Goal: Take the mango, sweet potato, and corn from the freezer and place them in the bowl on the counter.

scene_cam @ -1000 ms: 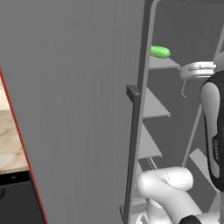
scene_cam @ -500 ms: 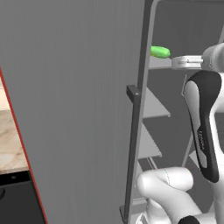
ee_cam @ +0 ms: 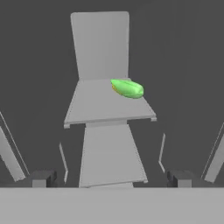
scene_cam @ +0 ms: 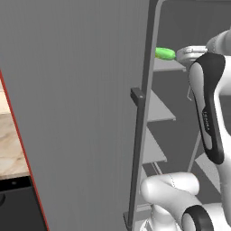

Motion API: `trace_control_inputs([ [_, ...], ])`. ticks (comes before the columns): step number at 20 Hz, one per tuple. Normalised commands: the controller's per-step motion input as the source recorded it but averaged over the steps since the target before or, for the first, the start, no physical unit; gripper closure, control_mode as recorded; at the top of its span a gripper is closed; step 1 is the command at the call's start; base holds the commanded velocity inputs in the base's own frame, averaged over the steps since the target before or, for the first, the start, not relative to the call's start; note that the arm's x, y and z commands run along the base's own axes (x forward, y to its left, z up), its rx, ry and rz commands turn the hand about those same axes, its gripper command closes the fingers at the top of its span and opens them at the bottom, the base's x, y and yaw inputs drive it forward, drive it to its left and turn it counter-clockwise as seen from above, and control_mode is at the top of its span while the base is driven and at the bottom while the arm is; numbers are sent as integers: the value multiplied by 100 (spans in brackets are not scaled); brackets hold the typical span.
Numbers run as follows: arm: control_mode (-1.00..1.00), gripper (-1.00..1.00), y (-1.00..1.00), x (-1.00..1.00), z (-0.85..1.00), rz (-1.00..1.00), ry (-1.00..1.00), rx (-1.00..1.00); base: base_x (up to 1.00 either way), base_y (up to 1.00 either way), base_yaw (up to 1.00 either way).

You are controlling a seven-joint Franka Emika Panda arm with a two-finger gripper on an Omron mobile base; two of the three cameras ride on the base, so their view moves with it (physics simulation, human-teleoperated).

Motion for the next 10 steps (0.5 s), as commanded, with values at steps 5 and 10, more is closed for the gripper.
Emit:
trace_control_inputs([
  [5, -100, -100, -24, 39, -20, 0, 2, 1, 0, 0, 0],
  [10, -100, -100, -2, 49, -23, 2, 0, -1, 0, 0, 0],
])
